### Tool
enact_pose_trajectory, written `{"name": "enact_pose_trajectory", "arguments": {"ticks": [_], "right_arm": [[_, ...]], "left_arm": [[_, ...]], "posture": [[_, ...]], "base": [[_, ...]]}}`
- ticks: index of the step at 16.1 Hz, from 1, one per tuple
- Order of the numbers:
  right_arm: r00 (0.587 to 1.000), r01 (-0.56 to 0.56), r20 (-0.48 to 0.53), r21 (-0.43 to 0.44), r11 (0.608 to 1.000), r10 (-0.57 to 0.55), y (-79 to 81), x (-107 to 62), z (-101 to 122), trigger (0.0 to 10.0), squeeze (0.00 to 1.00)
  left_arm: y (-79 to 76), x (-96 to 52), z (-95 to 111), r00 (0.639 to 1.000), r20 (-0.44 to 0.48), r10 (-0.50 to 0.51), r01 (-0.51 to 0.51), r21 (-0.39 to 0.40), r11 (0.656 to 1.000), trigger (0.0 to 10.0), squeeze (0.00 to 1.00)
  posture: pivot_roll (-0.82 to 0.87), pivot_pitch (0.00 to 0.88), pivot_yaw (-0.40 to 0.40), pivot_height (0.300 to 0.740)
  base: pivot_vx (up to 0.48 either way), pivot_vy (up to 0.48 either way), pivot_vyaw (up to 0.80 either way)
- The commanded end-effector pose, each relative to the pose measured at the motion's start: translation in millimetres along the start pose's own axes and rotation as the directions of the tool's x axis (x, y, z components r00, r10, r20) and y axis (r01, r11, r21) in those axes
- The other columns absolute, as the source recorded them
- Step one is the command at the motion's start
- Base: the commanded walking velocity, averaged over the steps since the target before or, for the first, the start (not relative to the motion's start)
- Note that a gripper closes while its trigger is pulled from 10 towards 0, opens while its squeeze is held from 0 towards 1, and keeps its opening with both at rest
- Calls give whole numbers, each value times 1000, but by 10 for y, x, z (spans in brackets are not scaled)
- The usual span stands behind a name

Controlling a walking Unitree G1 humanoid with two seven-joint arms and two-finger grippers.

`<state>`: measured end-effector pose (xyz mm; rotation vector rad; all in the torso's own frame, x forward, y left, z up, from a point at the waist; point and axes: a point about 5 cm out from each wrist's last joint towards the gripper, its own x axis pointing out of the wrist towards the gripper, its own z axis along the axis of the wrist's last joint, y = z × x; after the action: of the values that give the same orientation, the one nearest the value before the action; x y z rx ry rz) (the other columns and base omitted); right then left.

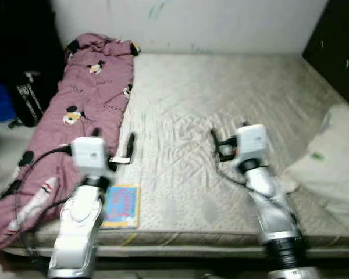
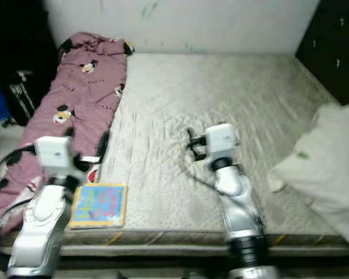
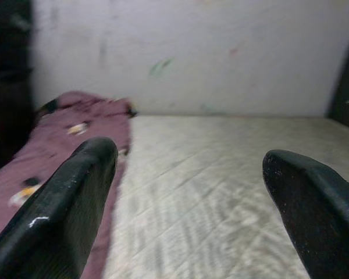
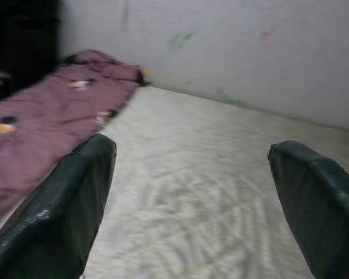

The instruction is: Clean up the room

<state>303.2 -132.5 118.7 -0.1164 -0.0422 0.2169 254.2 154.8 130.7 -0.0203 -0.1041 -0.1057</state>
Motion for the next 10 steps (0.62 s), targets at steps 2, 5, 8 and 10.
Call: {"name": "enact_pose_trajectory", "arguments": {"ticks": [2,5,8,10], "right_arm": [[1000,4,3,1,1000,-4,-20,-5,10,10000,0],[1000,2,3,-1,1000,-2,-19,-3,7,10000,0],[1000,3,2,-2,1000,-3,-22,0,5,10000,0],[1000,1,1,-4,1000,-1,-20,-1,4,10000,0]], "left_arm": [[4,-9,-8,1000,-9,2,-2,14,1000,10000,0],[-2,-7,-8,1000,-7,-4,4,13,1000,10000,0],[-7,-2,-9,1000,-8,-5,5,11,1000,10000,0],[-10,0,-10,1000,-7,-7,8,9,1000,10000,0]], "posture": [[30,0,12,740],[30,0,12,740],[27,0,11,740],[27,0,11,740]], "base": [[0,0,0],[0,-296,0],[0,-314,0],[0,-315,0]]}}
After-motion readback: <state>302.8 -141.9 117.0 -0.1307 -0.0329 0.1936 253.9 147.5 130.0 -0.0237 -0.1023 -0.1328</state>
